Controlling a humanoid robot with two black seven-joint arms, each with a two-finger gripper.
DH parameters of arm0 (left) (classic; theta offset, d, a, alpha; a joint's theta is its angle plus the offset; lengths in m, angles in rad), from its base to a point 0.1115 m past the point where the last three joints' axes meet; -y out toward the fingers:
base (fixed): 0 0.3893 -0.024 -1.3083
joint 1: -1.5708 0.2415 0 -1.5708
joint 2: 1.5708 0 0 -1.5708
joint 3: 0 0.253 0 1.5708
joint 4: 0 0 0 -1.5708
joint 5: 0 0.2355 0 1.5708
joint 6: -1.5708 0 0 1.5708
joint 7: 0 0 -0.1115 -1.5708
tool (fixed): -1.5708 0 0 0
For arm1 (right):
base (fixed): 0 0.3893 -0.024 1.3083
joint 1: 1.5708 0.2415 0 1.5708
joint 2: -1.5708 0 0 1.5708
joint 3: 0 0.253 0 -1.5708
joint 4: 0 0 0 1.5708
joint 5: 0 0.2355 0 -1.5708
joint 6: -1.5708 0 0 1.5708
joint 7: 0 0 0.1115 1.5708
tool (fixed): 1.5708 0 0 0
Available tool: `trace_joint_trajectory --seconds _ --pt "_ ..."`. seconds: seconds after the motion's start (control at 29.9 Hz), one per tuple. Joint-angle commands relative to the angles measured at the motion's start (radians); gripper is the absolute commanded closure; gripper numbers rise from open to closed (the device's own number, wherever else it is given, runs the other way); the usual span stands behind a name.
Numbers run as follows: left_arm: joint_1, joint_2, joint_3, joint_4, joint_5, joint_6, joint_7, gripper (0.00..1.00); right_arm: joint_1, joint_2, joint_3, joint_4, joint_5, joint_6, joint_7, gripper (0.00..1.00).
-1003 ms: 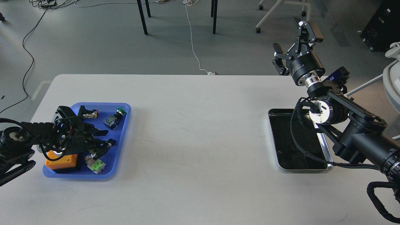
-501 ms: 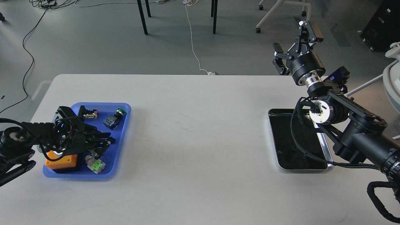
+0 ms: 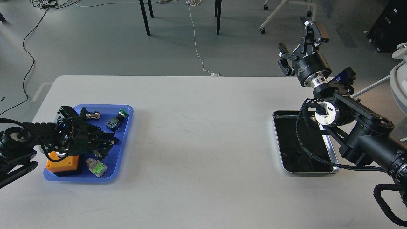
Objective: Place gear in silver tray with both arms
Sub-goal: 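Close the left gripper on the second black gear, then lift the gear and carry it with the left gripper toward the table center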
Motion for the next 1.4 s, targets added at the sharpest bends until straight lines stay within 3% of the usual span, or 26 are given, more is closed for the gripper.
trace_joint_trajectory --seconds 0.0,0.3,0.47,0.7,0.94,1.37 --pt "-0.010 0.012 -0.003 -0.007 -0.072 0.001 -0.023 0.82 0.000 0.000 0.000 0.002 0.001 -0.001 0.000 0.03" --pt "-0.150 0.158 -0.005 -0.226 -0.111 -0.030 -0.022 0.81 0.000 -0.006 0.008 0.003 0.001 0.001 0.000 0.03" --pt "-0.245 0.152 -0.008 -0.286 -0.111 -0.076 -0.014 0.82 0.000 -0.012 0.008 0.003 0.001 0.001 0.000 0.03" --pt "-0.360 -0.072 0.000 -0.257 -0.106 -0.146 0.035 0.82 -0.009 -0.084 0.008 0.061 0.001 0.001 0.000 0.03" --pt "-0.348 -0.267 0.012 -0.202 -0.100 -0.189 0.082 0.82 -0.058 -0.189 -0.009 0.118 -0.005 0.001 0.000 0.03" --pt "-0.346 -0.600 0.101 0.028 -0.099 -0.192 0.096 0.82 -0.144 -0.285 0.002 0.098 0.001 0.016 0.000 0.02"
